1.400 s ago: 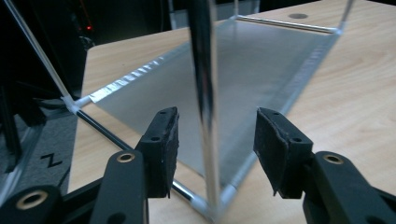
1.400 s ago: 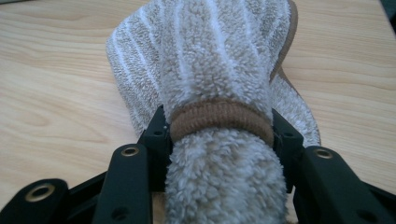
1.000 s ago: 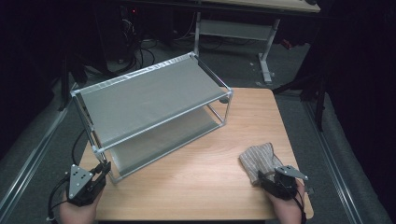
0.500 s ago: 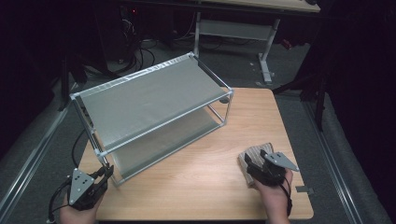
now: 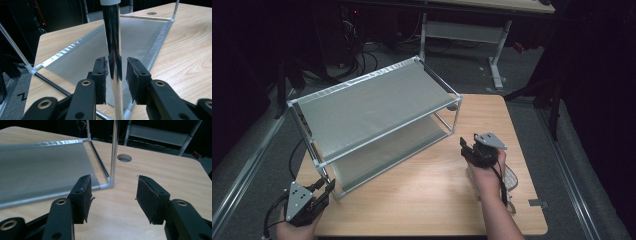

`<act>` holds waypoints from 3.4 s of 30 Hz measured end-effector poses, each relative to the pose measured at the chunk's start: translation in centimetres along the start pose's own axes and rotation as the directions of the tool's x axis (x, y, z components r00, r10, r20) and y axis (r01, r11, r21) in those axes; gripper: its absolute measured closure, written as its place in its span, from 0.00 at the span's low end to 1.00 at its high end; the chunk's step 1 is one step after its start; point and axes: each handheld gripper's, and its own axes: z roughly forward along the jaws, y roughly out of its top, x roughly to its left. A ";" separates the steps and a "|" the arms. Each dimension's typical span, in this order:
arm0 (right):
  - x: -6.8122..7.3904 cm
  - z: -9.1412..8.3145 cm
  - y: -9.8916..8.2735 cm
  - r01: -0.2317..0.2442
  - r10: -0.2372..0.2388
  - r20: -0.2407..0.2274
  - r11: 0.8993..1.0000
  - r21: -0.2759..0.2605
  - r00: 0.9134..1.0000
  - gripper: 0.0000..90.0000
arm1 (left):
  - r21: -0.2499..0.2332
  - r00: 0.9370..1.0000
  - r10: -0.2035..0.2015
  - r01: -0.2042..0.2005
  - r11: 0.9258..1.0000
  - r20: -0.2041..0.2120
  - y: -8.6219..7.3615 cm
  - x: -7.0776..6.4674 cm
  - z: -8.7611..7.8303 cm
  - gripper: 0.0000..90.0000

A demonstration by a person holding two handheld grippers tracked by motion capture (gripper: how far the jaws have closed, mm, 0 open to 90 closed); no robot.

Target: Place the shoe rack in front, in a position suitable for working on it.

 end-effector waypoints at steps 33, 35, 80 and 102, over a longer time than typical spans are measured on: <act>-1.7 7.3 6.1 -0.038 0.040 0.108 0.999 -0.018 0.993 0.90 | -0.031 0.995 0.006 -0.003 1.000 0.096 0.5 -2.2 0.1 0.88; -2.8 6.5 5.6 -0.044 0.046 0.124 0.999 -0.021 0.991 0.89 | -0.035 0.993 0.026 -0.022 0.999 0.117 0.7 -3.0 0.3 0.88; -9.8 0.0 0.1 -0.069 0.066 0.199 0.998 0.008 0.978 0.58 | -0.076 0.929 0.105 -0.084 0.994 0.356 2.5 -11.3 2.6 0.88; -11.6 2.5 2.5 -0.110 0.108 0.247 0.994 -0.005 0.963 0.89 | -0.063 0.921 0.119 -0.103 0.993 0.372 2.7 -11.8 2.2 0.88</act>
